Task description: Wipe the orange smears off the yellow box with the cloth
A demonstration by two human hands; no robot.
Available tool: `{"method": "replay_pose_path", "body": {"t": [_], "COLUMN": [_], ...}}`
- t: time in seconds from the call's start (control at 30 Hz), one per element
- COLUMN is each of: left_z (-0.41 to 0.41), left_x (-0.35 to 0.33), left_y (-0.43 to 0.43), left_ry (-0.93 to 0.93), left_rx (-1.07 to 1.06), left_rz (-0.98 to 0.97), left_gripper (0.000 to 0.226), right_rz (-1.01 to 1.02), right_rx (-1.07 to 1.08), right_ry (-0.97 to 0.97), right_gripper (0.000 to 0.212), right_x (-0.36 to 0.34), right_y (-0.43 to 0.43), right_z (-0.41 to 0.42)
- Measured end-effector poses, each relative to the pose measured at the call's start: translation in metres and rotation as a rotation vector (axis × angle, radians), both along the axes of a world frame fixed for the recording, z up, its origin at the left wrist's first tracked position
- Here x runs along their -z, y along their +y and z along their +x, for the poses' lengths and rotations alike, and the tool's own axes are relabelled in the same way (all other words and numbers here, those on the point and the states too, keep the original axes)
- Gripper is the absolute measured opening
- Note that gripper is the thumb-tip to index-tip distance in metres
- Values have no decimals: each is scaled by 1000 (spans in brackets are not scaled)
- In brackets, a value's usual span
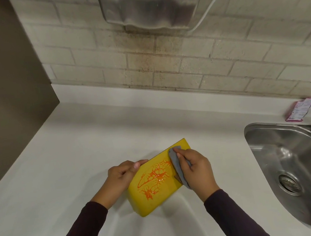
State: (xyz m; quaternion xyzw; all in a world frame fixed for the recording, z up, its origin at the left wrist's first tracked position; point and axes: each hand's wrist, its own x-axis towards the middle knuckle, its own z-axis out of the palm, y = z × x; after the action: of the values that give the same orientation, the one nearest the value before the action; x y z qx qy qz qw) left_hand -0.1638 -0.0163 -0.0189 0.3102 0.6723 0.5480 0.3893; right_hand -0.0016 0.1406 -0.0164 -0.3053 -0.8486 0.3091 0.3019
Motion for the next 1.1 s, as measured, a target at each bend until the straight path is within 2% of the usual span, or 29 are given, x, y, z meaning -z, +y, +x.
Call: {"method": "replay_pose_path", "body": {"t": [0.1,0.2,0.37,0.53,0.6,0.67,0.73,0.83,1.0,1.1], "left_z": [1,0,0,-1,-2,-3,-3,-3,0,2], "left_x": [-1,-4,-4,-4,-4,-5,-5,-6,-5,-6], "left_y": [0,-1,-1,-1,-1,-1,-1,-1,-1,-1], "left_ry": [-15,-10,-14,2,7,10,13,8,3,10], "left_rx": [-12,12,26,36,50,65,75,72,41,47], "left_rz": [5,8,-8,-31,-35,-31,-30,-31,-48,-54], "left_gripper": [42,60,39,44,45,50,64,67,38,35], "right_rz": [66,91,81,183,212,196,153,121,114,118], "right_rx": [-67,-13,52,-35,-38,24,78,50,-120,-87], "right_ry": [-20,23,-6,-20,-31,-35,-33,-20,-33,-37], "right_gripper": [26,25,17,28,20,11,11,17,30,18], "right_x": [1,-3,-7,-2,1,1,-1,-8,-11,-10], "right_y": [-3,4,-1,-16,-11,-3,-1,-8,-21,-10], "right_z": [10,14,-2,2,8,9,4,-5,0,9]}}
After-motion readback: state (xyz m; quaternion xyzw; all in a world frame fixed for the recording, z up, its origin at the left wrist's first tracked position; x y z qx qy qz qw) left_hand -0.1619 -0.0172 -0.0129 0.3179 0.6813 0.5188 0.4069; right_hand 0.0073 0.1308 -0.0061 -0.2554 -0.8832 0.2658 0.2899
